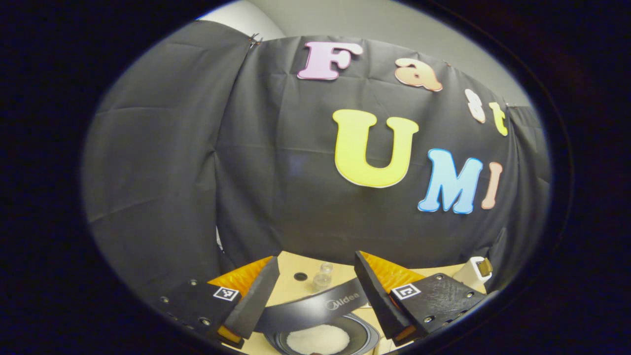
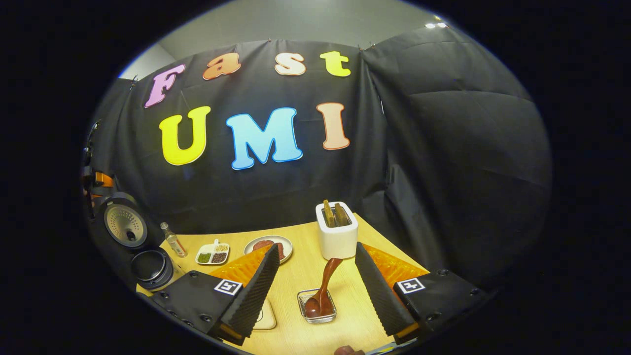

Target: Close the left gripper, press the button to open the rice cooker; take a wooden spoon from the chopstick holder with the right hand, scoop a spoonful of rice and pour it into the rice cooker, then put the wooden spoon back into the chopstick holder.

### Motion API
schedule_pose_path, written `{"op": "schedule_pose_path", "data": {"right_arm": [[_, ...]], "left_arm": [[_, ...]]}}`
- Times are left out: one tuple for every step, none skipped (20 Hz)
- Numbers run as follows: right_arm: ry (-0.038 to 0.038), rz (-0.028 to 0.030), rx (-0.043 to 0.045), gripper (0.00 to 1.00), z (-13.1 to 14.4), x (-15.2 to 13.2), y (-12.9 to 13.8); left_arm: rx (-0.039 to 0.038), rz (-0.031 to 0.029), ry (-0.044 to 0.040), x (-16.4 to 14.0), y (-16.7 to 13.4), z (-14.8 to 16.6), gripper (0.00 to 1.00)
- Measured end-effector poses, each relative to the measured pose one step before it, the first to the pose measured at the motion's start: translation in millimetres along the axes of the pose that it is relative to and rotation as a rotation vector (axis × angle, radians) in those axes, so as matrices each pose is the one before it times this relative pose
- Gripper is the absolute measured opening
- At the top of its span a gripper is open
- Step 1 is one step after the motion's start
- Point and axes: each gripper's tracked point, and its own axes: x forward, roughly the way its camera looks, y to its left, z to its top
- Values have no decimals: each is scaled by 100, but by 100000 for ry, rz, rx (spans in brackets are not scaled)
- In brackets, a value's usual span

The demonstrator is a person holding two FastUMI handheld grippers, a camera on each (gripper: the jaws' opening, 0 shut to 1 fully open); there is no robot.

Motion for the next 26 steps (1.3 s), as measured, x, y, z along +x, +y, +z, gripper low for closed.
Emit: {"op": "schedule_pose_path", "data": {"right_arm": [[47,351,-684,98,-234,-205,67],[136,11,-1025,98,-227,-61,-29],[343,-150,-1052,98,-209,-59,-122],[564,128,-750,98,-271,49,-155],[836,641,-239,98,-329,18,-30],[662,425,32,98,-348,127,-74],[1098,206,221,98,-309,232,-161],[1178,541,439,98,-468,282,-143],[913,1050,823,98,-269,271,-21],[539,1175,933,98,-193,166,-70],[620,1145,795,98,-172,237,5],[647,1016,428,98,-211,416,-102],[487,1002,112,98,-141,280,-45],[228,1162,-137,98,-151,335,-45],[192,1060,-287,98,-101,293,-27],[265,1224,-292,98,-217,310,7],[426,1540,-135,98,-156,173,34],[391,1746,149,98,-309,223,165],[661,1336,249,98,-295,132,9],[932,1100,255,98,-515,151,-82],[902,991,124,98,-388,84,-66],[976,599,46,98,-479,14,-195],[853,520,88,98,-336,-22,-234],[857,384,93,98,-362,81,-273],[499,540,198,98,-184,-24,-335],[167,224,166,98,-47,9,-346]], "left_arm": [[-798,-1009,2475,529,-301,-566,96],[-1007,-98,2551,450,-190,-792,96],[-1821,510,3128,281,47,-970,96],[-3142,0,765,125,-154,-260,96],[-3173,-454,644,-148,-325,-452,99],[-232,159,1645,-599,-153,-310,97],[356,-235,317,73,-225,-767,98],[-395,-247,2063,-337,-413,-769,98],[-1071,-310,1280,-387,-262,-486,98],[-971,-721,1696,-329,-246,-808,98],[-563,-707,1408,-499,-227,-727,98],[-392,-717,1991,-373,-334,-937,98],[-885,-669,2633,-627,-246,-1148,99],[-1190,-328,2813,-403,-356,-1258,99],[-1202,83,2946,-41,-253,-1498,99],[-1010,622,2891,-59,16,-1331,98],[-1006,944,2853,-19,-277,-1470,98],[1491,1344,1086,-1,-45,-1374,99],[1855,985,935,109,23,-1037,98],[2284,1570,861,97,-107,-1049,97],[1568,1600,1383,282,-276,-904,97],[2178,1455,1534,360,-193,-845,97],[1966,1249,2092,294,-212,-1151,97],[1456,1203,2164,386,-207,-1015,97],[1278,1030,2002,307,-231,-926,97],[1040,861,2087,268,-113,-929,97]]}}
